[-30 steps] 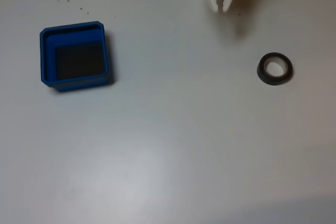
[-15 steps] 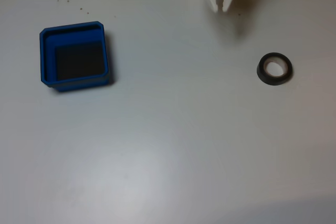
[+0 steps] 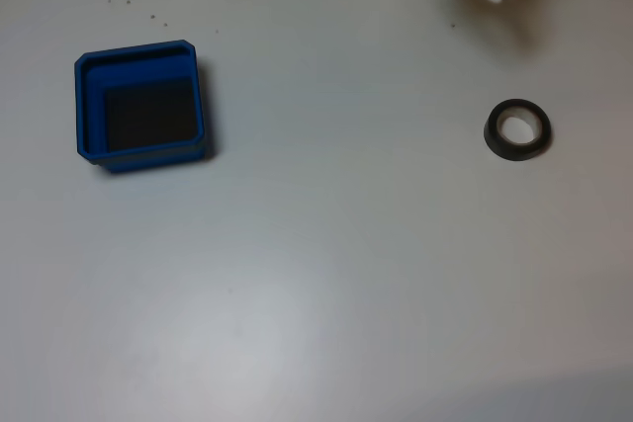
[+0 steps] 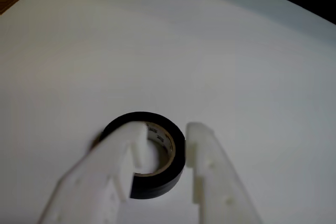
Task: Pick the black tape roll and drop it in the blue box
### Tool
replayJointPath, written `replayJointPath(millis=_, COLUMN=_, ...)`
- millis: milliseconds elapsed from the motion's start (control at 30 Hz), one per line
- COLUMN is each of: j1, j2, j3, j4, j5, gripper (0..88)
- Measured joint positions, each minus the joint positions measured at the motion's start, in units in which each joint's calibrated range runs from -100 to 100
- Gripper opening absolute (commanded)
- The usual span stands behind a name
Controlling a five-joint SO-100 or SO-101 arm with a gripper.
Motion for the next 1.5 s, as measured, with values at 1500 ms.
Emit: replayJointPath(millis=1500, j1=-0.5, j2=45.0, j3=-20.6, j4=0.0, j5=0.2, gripper=1.6)
